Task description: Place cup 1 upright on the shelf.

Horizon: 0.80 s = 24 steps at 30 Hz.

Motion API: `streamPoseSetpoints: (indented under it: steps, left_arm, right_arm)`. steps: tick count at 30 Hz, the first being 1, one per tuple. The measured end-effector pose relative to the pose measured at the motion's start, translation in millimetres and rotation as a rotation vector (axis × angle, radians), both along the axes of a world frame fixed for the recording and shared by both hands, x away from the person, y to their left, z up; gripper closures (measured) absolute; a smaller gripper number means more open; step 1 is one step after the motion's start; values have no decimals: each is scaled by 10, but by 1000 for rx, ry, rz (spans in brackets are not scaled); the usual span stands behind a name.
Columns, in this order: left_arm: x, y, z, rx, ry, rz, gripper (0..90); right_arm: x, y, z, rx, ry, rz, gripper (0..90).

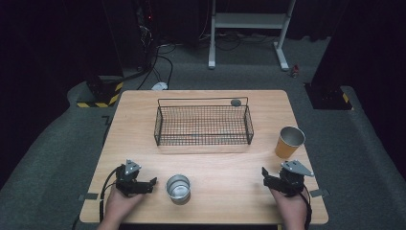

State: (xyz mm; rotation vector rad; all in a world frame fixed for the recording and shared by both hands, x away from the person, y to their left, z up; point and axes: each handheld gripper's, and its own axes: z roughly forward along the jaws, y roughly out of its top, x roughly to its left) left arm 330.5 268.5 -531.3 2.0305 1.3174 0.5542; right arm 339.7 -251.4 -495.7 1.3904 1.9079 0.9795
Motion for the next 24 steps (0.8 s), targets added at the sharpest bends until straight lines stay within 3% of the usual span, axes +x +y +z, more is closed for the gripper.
streamPoseSetpoints:
  steps: [24]
  left_arm:
    - [10, -12, -1, 2, 0, -2, 0]
  right_arm:
    - [112, -363, 60, -20, -36, -95, 90]
